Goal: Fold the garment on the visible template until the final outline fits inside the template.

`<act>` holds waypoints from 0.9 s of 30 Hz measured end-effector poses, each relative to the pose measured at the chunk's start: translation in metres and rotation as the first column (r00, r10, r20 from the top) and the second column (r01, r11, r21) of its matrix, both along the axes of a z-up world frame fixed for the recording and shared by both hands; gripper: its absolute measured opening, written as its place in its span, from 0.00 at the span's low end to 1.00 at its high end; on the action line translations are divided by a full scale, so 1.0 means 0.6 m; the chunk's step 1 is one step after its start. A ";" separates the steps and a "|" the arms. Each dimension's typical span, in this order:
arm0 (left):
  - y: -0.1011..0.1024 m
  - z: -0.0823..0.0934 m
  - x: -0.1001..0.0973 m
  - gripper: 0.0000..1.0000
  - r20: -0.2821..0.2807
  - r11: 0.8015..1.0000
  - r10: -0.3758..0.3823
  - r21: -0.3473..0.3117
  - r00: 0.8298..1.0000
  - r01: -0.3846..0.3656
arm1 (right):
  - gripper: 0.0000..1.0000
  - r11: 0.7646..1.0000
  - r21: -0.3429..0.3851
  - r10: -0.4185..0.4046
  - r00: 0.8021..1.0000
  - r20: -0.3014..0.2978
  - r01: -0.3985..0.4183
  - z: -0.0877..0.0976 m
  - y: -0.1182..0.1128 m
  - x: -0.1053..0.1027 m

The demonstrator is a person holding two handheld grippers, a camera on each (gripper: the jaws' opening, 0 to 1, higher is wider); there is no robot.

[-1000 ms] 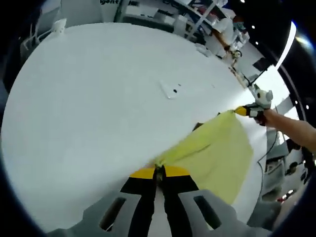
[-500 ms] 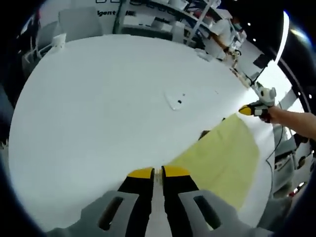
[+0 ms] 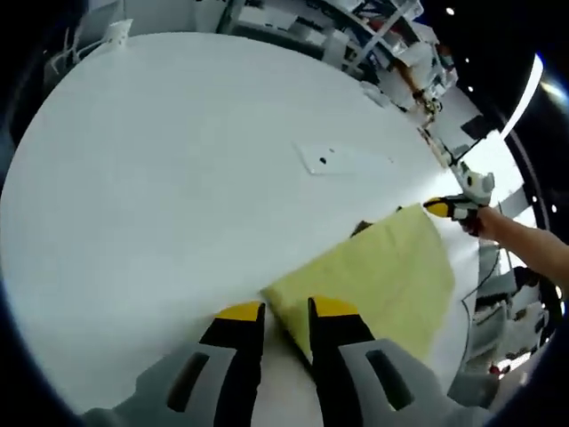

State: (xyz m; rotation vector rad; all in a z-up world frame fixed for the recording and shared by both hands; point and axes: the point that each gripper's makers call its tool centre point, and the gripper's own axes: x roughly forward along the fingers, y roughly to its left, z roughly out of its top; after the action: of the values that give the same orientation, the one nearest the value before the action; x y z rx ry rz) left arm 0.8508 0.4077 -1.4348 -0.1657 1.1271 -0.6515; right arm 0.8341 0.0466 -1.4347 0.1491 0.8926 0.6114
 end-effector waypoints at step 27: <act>-0.025 0.038 0.020 0.03 0.173 0.998 -0.046 -0.031 0.984 0.052 | 0.00 1.000 0.013 -0.014 0.998 -0.055 0.015 -0.004 0.014 -0.005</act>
State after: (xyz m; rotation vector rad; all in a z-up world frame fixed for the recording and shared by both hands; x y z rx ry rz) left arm 0.8626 0.3930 -1.4122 -0.1099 0.9560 -0.7167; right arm 0.8309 0.0551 -1.4371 0.1852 0.9398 0.6018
